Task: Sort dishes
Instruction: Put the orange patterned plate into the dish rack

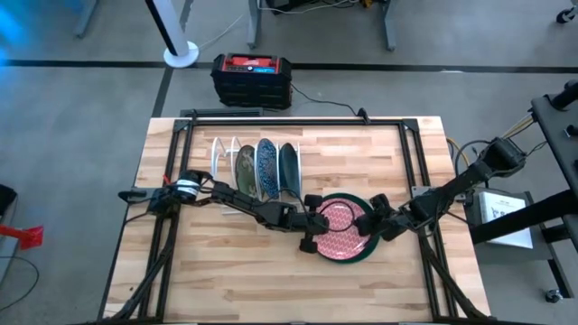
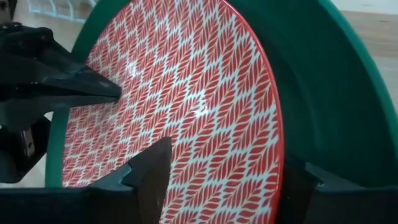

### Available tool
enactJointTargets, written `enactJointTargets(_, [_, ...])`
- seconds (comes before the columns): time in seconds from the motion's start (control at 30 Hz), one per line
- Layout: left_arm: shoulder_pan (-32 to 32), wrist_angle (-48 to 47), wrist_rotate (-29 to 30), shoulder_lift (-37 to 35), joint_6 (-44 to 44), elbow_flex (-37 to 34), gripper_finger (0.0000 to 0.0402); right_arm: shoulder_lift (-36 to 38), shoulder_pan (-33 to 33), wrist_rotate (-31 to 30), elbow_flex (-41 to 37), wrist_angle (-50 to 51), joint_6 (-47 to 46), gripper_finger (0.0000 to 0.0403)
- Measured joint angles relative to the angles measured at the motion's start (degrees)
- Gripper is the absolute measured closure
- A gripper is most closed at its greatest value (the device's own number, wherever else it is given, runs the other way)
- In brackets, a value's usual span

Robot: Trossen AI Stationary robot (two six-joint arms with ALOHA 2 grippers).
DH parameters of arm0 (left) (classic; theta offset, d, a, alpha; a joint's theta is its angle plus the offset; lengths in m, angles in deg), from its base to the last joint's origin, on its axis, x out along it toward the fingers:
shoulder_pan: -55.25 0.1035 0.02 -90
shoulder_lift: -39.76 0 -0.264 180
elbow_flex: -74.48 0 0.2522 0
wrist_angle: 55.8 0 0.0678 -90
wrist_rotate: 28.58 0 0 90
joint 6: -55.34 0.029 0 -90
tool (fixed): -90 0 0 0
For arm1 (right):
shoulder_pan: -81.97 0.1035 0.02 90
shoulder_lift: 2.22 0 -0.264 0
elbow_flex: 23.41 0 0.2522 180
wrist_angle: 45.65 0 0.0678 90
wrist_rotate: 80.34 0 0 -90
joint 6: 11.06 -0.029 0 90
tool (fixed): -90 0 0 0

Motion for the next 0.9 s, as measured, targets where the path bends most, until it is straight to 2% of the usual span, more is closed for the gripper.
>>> enactJointTargets(0.13, [0.2, 1.1, -0.1, 0.1, 0.0, 0.0, 0.0402, -0.1, 0.0, -0.8, -0.1, -0.1, 1.5, 0.0235])
enactJointTargets(0.37, [0.2, 2.0, 0.2, 0.1, 0.1, 0.0, 0.0402, -0.2, 0.0, -6.3, -0.4, -1.3, 1.9, 0.0365])
enactJointTargets(0.4, [0.2, 2.3, 0.2, 0.1, 0.1, 0.0, 0.0402, -0.1, 0.1, -7.0, -0.3, -1.4, 1.8, 0.0374])
enactJointTargets(0.63, [0.0, 3.1, -0.1, -0.5, 2.7, 0.5, 0.0402, 2.0, 0.5, -7.0, -0.2, -0.5, 4.7, 0.0376])
enactJointTargets(0.9, [-0.1, 4.6, -0.9, -1.8, 4.1, 0.8, 0.0402, 6.6, 0.7, -6.0, -0.1, 1.3, 8.7, 0.0396])
